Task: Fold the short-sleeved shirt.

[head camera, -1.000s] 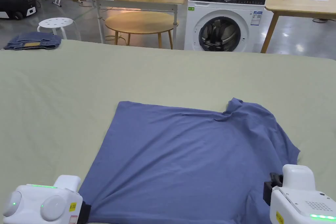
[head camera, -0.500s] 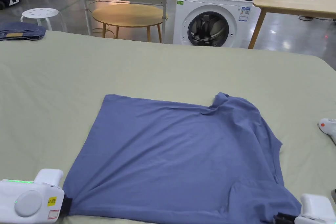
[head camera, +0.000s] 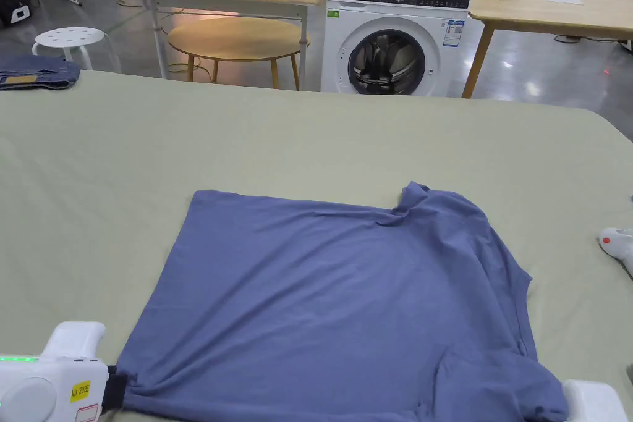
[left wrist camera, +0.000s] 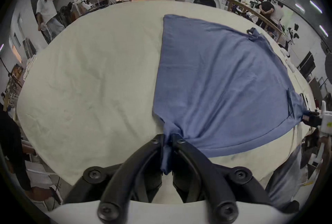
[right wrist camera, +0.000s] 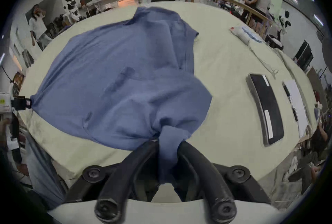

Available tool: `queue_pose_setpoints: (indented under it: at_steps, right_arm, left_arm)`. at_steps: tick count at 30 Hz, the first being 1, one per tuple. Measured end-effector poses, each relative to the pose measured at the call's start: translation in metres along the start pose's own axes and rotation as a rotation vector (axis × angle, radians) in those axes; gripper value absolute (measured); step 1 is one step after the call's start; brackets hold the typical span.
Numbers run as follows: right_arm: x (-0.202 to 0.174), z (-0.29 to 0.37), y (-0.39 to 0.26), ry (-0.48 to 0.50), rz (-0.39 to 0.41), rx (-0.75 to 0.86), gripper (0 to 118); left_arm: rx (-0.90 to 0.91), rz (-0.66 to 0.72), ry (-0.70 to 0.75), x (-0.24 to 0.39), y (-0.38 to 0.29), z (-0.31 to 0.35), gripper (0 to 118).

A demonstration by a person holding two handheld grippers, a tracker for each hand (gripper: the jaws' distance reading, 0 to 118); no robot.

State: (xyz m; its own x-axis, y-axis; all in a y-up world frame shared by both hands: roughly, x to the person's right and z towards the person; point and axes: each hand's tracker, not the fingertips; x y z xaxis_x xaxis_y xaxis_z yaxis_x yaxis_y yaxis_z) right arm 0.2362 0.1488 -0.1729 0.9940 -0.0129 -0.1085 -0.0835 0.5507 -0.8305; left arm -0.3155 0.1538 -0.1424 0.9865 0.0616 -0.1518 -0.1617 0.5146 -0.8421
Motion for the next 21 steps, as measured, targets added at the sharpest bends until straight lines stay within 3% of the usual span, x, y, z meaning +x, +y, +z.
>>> queue_pose_setpoints:
  at_steps: [10, 21]
  right_arm:
    - [-0.001, 0.018, 0.094, 0.008, -0.024, 0.180, 6]
    - [0.011, -0.095, 0.198, 0.017, -0.072, 0.096, 6]
  left_arm:
    - [0.182, 0.045, -0.048, 0.003, 0.086, 0.015, 3]
    - [0.094, 0.039, -0.045, 0.006, 0.187, -0.070, 3]
